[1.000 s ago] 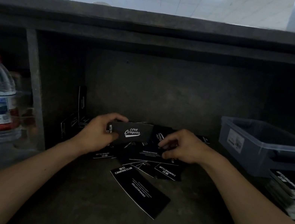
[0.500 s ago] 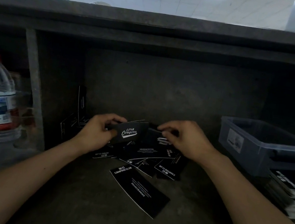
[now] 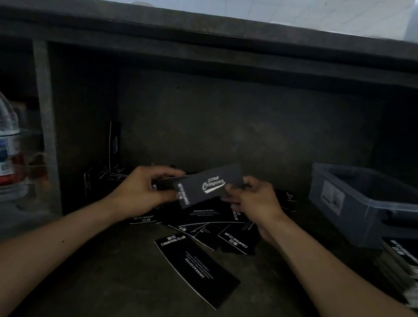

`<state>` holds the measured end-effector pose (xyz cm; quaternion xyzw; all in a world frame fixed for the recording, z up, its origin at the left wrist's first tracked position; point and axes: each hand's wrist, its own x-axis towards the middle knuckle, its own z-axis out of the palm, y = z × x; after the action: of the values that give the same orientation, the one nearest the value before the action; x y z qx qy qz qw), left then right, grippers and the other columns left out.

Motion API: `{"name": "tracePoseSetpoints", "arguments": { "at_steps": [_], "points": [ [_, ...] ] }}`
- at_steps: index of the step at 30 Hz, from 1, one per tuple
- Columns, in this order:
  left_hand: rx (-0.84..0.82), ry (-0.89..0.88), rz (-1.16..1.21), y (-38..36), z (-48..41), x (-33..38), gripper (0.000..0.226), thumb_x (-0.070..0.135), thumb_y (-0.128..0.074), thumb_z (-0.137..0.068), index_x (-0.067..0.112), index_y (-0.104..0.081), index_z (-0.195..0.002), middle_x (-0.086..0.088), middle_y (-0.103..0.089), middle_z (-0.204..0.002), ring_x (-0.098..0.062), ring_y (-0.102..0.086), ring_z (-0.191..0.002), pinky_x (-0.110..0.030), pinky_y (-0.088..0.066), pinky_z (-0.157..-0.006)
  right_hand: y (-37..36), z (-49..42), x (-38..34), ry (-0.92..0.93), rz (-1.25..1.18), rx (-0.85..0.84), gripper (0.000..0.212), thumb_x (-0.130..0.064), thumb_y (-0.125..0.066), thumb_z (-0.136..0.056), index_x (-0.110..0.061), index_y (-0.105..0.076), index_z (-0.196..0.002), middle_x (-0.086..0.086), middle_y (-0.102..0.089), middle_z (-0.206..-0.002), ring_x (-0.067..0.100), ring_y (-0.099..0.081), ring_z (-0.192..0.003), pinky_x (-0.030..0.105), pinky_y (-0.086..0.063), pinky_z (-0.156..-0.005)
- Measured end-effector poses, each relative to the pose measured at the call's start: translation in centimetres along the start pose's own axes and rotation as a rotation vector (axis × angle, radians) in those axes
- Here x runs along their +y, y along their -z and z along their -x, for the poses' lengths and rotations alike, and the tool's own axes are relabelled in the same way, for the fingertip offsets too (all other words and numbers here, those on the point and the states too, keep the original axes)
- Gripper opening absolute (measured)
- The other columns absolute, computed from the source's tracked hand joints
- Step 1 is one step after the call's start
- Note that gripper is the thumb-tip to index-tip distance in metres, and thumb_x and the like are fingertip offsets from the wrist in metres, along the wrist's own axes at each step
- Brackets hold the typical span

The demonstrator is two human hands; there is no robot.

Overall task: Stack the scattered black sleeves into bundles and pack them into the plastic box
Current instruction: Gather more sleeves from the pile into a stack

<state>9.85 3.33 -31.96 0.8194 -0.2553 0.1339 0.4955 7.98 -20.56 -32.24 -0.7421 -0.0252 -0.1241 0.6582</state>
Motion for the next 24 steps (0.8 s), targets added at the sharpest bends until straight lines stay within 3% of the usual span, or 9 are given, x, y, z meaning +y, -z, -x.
{"name": "tracePoseSetpoints", "arguments": {
  "at_steps": [3, 5, 7, 9, 11, 14, 19, 24],
  "points": [
    [0.004, -0.022, -0.028, 0.0, 0.0, -0.3, 0.042, 0.016, -0.085, -0.076, 0.033, -0.069, -0.111, 0.014, -0.072, -0.104, 0.006, -0.067, -0.096, -0.006, -0.050, -0.079, -0.1, -0.1, 0.5, 0.115, 0.306, 0.006, 0.016, -0.022, -0.084, -0.077, -0.018, -0.068, -0.072, -0.004, -0.070, -0.067, 0.006, -0.063, -0.060, 0.021, -0.047, -0.060],
    [0.026, -0.070, -0.073, 0.1, -0.2, -0.7, 0.036, 0.011, -0.079, -0.082, 0.036, -0.069, -0.107, 0.013, -0.073, -0.107, 0.004, -0.068, -0.099, -0.008, -0.050, -0.081, -0.1, 0.1, 0.3, 0.194, 0.586, -0.041, 0.022, -0.031, -0.089, -0.068, -0.026, -0.068, -0.070, -0.010, -0.067, -0.068, 0.000, -0.062, -0.062, 0.019, -0.046, -0.064],
    [0.067, -0.093, -0.093, 0.2, -0.4, -0.9, 0.038, 0.001, -0.072, -0.086, 0.034, -0.069, -0.106, 0.011, -0.072, -0.109, 0.005, -0.066, -0.101, -0.008, -0.050, -0.085, -0.2, 0.3, 0.1, 0.168, 0.662, -0.184, 0.049, -0.038, -0.093, -0.059, -0.029, -0.071, -0.102, -0.010, -0.071, -0.091, 0.002, -0.066, -0.084, 0.023, -0.052, -0.080],
    [0.107, -0.058, -0.060, 0.4, -0.5, -1.1, 0.042, -0.007, -0.067, -0.086, 0.026, -0.071, -0.112, 0.007, -0.072, -0.111, 0.006, -0.066, -0.098, -0.015, -0.052, -0.091, 0.4, 0.6, -0.6, 0.139, 0.741, -0.312, 0.075, -0.040, -0.093, -0.059, -0.025, -0.062, -0.127, -0.009, -0.069, -0.110, 0.005, -0.064, -0.100, 0.026, -0.052, -0.093],
    [0.105, -0.025, -0.044, 0.5, -0.5, -1.1, 0.046, -0.013, -0.065, -0.084, 0.019, -0.071, -0.116, 0.002, -0.072, -0.113, 0.010, -0.066, -0.095, -0.014, -0.052, -0.092, 1.3, 0.9, -1.4, 0.192, 0.804, -0.395, 0.070, -0.042, -0.089, -0.066, -0.025, -0.063, -0.128, -0.011, -0.068, -0.118, 0.002, -0.061, -0.106, 0.025, -0.049, -0.099],
    [0.066, -0.032, -0.088, 0.6, -0.5, -1.3, 0.051, -0.016, -0.065, -0.080, 0.019, -0.071, -0.116, 0.002, -0.070, -0.117, 0.021, -0.060, -0.097, -0.002, -0.044, -0.092, 1.6, 1.5, -2.1, 0.265, 0.762, -0.451, 0.055, -0.041, -0.086, -0.070, -0.028, -0.070, -0.121, -0.014, -0.067, -0.122, -0.002, -0.059, -0.112, 0.018, -0.044, -0.100],
    [0.066, -0.017, -0.116, 0.6, -0.6, -1.3, 0.053, -0.018, -0.065, -0.079, 0.015, -0.070, -0.120, 0.002, -0.069, -0.115, 0.025, -0.057, -0.094, 0.001, -0.042, -0.088, 0.1, 1.6, -2.1, 0.308, 0.867, -0.488, 0.053, -0.043, -0.090, -0.063, -0.027, -0.073, -0.111, -0.016, -0.070, -0.111, -0.005, -0.062, -0.100, 0.013, -0.048, -0.086],
    [0.057, 0.017, -0.049, 0.2, -0.4, -0.7, 0.052, -0.020, -0.060, -0.081, 0.016, -0.069, -0.118, 0.009, -0.069, -0.107, 0.022, -0.061, -0.086, 0.001, -0.045, -0.074, 0.4, 1.4, -2.1, 0.528, 0.854, -0.167, 0.026, -0.037, -0.073, -0.079, -0.032, -0.072, -0.104, -0.017, -0.073, -0.083, -0.006, -0.065, -0.070, 0.030, -0.057, -0.077]
  ]
}}
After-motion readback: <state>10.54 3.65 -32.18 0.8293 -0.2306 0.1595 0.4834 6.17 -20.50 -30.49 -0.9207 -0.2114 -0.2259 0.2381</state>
